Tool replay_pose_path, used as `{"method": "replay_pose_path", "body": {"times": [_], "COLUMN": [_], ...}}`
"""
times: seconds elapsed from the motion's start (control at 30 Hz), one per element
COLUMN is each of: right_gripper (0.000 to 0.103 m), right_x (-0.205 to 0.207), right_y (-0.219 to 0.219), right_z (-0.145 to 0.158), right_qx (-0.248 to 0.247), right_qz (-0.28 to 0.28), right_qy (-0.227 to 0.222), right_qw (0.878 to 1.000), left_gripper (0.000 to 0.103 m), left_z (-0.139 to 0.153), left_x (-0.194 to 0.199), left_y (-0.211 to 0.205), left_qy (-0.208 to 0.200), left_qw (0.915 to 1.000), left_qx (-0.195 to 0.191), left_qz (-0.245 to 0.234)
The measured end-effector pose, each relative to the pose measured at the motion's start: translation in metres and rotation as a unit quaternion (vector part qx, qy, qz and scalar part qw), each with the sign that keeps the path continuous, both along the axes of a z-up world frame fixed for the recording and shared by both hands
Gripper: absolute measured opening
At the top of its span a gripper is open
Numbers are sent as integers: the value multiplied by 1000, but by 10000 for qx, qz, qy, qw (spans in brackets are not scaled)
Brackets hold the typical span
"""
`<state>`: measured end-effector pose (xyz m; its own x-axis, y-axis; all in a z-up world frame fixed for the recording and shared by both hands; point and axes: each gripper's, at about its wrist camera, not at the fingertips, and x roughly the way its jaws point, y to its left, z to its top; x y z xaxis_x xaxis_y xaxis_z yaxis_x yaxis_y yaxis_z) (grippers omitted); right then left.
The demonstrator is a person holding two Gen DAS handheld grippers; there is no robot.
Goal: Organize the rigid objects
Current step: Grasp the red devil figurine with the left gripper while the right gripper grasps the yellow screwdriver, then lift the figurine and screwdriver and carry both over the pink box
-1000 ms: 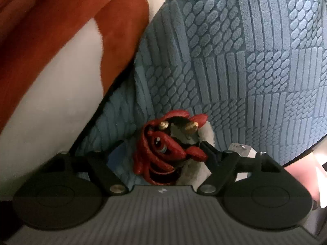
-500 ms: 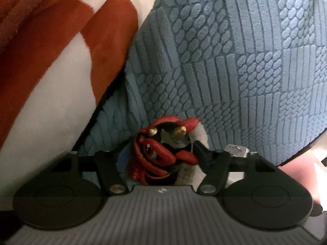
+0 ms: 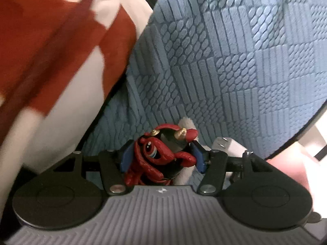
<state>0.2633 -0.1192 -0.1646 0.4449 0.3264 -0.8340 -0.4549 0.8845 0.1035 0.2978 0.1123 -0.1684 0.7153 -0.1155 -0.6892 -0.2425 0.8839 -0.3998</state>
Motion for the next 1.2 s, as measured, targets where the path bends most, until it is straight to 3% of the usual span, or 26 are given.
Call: {"method": "replay_pose_path", "body": {"times": [0.2, 0.63, 0.73, 0.83, 0.97, 1.2], "right_gripper": [20, 19, 19, 19, 19, 20], "right_x": [-22, -75, -86, -100, -119, -133], "right_y": [1, -2, -4, -3, -4, -6], "right_z": [8, 22, 21, 22, 21, 14], "right_qx": [30, 64, 66, -6, 5, 32], "right_qz": [63, -40, -99, -105, -158, -128], "right_qy": [-23, -90, -48, -55, -10, 83], "right_qw": [10000, 9999, 9999, 9999, 9999, 9999], "left_gripper": [64, 64, 65, 65, 65, 65], "left_z": [10, 22, 21, 21, 21, 11], "left_x": [-37, -112, -123, -130, -140, -158], "left_y": [-5, -28, -32, -35, -44, -50], "left_qy": [-91, 58, 23, 55, 74, 266], "left_qw": [9995, 9999, 10000, 9998, 9995, 9992], "left_qx": [-302, -158, 14, -136, 58, -45], "left_qz": [92, 1, -65, -161, -293, -301]}}
